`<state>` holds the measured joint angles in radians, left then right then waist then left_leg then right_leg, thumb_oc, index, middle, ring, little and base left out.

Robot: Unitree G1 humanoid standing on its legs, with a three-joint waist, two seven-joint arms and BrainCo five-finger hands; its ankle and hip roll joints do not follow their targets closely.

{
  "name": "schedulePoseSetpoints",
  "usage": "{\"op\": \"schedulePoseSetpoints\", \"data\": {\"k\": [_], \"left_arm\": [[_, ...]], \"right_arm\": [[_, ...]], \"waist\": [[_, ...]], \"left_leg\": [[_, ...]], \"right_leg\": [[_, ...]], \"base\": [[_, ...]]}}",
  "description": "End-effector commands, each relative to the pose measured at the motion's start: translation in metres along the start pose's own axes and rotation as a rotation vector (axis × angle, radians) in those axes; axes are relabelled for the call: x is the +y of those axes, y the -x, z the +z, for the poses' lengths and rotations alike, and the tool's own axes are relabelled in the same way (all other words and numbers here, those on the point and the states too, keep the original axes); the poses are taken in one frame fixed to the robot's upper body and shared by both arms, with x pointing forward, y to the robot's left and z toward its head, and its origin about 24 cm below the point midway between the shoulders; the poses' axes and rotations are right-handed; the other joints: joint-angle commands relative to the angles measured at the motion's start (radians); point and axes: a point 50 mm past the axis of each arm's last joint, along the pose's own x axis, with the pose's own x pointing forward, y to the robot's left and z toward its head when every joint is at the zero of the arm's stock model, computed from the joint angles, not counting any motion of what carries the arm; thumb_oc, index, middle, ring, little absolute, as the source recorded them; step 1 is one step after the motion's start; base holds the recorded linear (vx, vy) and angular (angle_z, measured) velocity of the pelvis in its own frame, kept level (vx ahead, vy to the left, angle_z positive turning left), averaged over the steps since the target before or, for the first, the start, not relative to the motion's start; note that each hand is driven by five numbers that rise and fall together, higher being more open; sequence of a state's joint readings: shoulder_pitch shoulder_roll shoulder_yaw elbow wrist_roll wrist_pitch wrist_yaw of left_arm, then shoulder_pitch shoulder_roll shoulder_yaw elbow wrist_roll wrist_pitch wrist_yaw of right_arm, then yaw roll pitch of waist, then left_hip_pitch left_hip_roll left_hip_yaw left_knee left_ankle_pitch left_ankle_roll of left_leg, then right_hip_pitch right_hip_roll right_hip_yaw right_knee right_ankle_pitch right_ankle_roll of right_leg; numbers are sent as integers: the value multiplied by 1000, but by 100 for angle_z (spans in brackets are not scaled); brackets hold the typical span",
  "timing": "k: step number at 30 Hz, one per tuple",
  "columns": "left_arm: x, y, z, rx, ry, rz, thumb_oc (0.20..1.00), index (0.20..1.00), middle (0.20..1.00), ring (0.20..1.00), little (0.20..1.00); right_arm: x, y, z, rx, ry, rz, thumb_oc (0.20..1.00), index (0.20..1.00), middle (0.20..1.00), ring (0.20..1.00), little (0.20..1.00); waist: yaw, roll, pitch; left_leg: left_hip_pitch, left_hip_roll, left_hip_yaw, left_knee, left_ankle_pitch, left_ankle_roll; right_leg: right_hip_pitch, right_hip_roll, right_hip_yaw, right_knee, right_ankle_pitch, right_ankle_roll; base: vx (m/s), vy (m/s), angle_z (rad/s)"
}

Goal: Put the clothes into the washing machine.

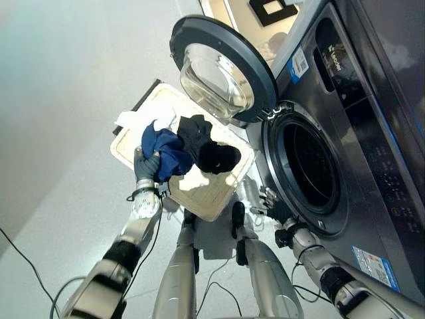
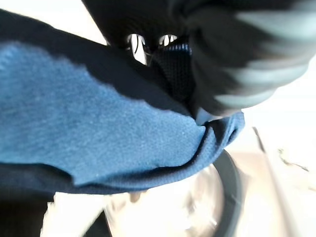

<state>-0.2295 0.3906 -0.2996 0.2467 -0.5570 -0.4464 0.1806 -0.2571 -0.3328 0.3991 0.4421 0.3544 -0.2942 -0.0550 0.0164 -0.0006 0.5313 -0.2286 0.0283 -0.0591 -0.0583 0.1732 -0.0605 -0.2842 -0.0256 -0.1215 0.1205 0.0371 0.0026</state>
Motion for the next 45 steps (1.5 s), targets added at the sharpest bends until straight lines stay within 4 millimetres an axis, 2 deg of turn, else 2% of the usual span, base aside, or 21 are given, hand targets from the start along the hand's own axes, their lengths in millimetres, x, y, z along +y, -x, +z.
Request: {"op": "schedulePoseSetpoints", "data": {"k": [1, 3, 4, 8, 10, 11, 14, 20, 22, 23, 24, 25, 26, 28, 29, 31, 36, 37, 38, 39, 45], "left_arm": [[-25, -4, 32, -133, 264, -359, 200, 200, 200, 200, 200], [-28, 0, 34, -135, 289, -422, 200, 200, 200, 200, 200], [-38, 4, 43, -141, 355, -570, 200, 200, 200, 200, 200], [-57, 6, 57, -119, 394, -804, 200, 200, 200, 200, 200], [-60, 7, 58, -113, 395, -828, 200, 200, 200, 200, 200], [-67, 8, 63, -95, 411, -908, 200, 200, 200, 200, 200], [-79, 13, 72, -73, 477, -1040, 200, 200, 200, 200, 200], [-96, 18, 83, -59, 567, -1190, 200, 200, 200, 200, 200], [-102, 19, 85, -40, 583, -1212, 200, 200, 200, 200, 200], [-106, 19, 84, -18, 582, -1213, 200, 200, 200, 200, 200], [-106, 19, 84, -18, 582, -1213, 200, 200, 200, 200, 200], [-109, 20, 81, 20, 576, -1199, 200, 200, 200, 200, 200], [-109, 20, 80, 23, 574, -1196, 200, 200, 200, 200, 200], [-111, 21, 74, 75, 572, -1151, 200, 200, 200, 200, 200], [-110, 21, 73, 78, 571, -1146, 200, 200, 200, 200, 200], [-109, 22, 65, 121, 555, -1097, 200, 200, 200, 200, 200], [-103, 25, 53, 176, 568, -1042, 200, 200, 200, 200, 200], [-102, 27, 50, 187, 575, -1029, 200, 200, 200, 200, 200], [-100, 27, 48, 193, 582, -1016, 200, 200, 200, 200, 200], [-98, 28, 45, 207, 596, -993, 200, 200, 200, 200, 200], [-87, 28, 30, 245, 576, -888, 200, 200, 200, 200, 200]], "right_arm": [[-7, 0, 41, -212, 247, 5, 1000, 1000, 1000, 1000, 1000], [-5, 0, 48, -252, 302, 19, 1000, 1000, 1000, 1000, 1000], [-2, -3, 64, -335, 414, 52, 1000, 1000, 1000, 1000, 1000], [9, -12, 89, -446, 600, 135, 1000, 1000, 1000, 1000, 1000], [10, -12, 91, -453, 615, 141, 1000, 1000, 1000, 1000, 1000], [15, -14, 96, -472, 665, 178, 1000, 1000, 1000, 1000, 1000], [25, -15, 96, -457, 729, 278, 1000, 1000, 1000, 1000, 1000], [44, -14, 82, -375, 844, 474, 1000, 1000, 1000, 1000, 1000], [50, -12, 81, -351, 820, 553, 1000, 1000, 1000, 1000, 1000], [57, -9, 84, -339, 741, 621, 1000, 1000, 1000, 1000, 1000], [57, -9, 84, -339, 741, 621, 1000, 1000, 1000, 1000, 1000], [64, -5, 83, -301, 599, 683, 1000, 1000, 1000, 1000, 1000], [64, -4, 84, -300, 587, 688, 1000, 1000, 1000, 1000, 1000], [74, 2, 84, -266, 385, 769, 1000, 1000, 1000, 1000, 1000], [75, 3, 84, -263, 378, 776, 1000, 1000, 1000, 1000, 1000], [80, 10, 82, -234, 195, 817, 1000, 1000, 1000, 1000, 1000], [82, 18, 77, -188, -62, 840, 1000, 1000, 1000, 1000, 1000], [82, 20, 75, -174, -138, 847, 887, 887, 887, 887, 887], [82, 20, 75, -165, -185, 850, 576, 576, 576, 576, 576], [83, 22, 73, -149, -288, 850, 200, 200, 200, 200, 200], [86, 22, 66, -115, -537, 817, 200, 200, 200, 200, 200]], "waist": [[0, 13, -32], [1, 17, -43], [6, 29, -64], [16, 40, -102], [17, 41, -107], [21, 40, -123], [25, 37, -156], [27, 29, -187], [25, 25, -196], [23, 22, -200], [23, 22, -200], [20, 16, -204], [20, 16, -204], [17, 10, -207], [17, 9, -207], [10, 7, -208], [0, 9, -204], [-2, 10, -201], [-4, 11, -199], [-6, 13, -195], [-11, 20, -173]], "left_leg": [[46, -73, 56, 2, -86, 21], [50, -73, 59, -3, -83, 21], [67, -74, 59, -14, -84, 22], [91, -79, 55, -16, -91, 25], [93, -80, 54, -16, -92, 25], [103, -81, 51, -15, -97, 28], [123, -86, 48, -12, -108, 33], [147, -89, 50, -9, -122, 40], [154, -88, 52, -9, -124, 42], [160, -88, 53, -9, -125, 43], [160, -88, 53, -9, -125, 43], [165, -88, 53, -8, -127, 43], [165, -88, 54, -8, -128, 43], [170, -88, 60, -11, -129, 45], [170, -88, 61, -11, -129, 45], [172, -86, 72, -15, -129, 48], [169, -82, 92, -17, -127, 51], [168, -81, 96, -16, -126, 52], [167, -81, 99, -15, -126, 52], [164, -82, 104, -13, -125, 52], [149, -81, 124, -8, -121, 50]], "right_leg": [[73, -15, -39, -99, 41, 78], [80, -17, -42, -105, 43, 78], [104, -21, -50, -118, 40, 77], [133, -27, -57, -122, 29, 77], [136, -28, -57, -122, 28, 77], [148, -30, -57, -123, 24, 77], [170, -32, -50, -129, 17, 76], [194, -30, -32, -133, 8, 74], [200, -28, -26, -132, 6, 72], [206, -25, -20, -134, 6, 71], [206, -25, -20, -134, 6, 71], [209, -24, -14, -136, 8, 72], [210, -24, -14, -137, 8, 72], [214, -22, -8, -148, 15, 76], [214, -22, -7, -149, 16, 77], [212, -19, 0, -156, 22, 80], [207, -19, 4, -162, 29, 81], [206, -19, 3, -163, 30, 81], [205, -20, 3, -165, 32, 81], [204, -20, 2, -169, 35, 81], [193, -24, -5, -186, 52, 82]], "base": [[34, 33, 13], [36, 28, 21], [48, 32, 17], [44, 8, 4], [39, -10, 6], [56, -16, 8], [89, -6, 14], [22, 3, 4], [0, 0, 0], [0, 0, 0], [17, -22, -4], [8, -17, -7], [5, -22, -9], [-10, -15, -6], [-19, -18, -15], [-21, -20, -23], [-28, -10, -19], [-19, -4, -5], [-24, -5, -4], [-27, 2, -11], [-27, 3, -14]]}}
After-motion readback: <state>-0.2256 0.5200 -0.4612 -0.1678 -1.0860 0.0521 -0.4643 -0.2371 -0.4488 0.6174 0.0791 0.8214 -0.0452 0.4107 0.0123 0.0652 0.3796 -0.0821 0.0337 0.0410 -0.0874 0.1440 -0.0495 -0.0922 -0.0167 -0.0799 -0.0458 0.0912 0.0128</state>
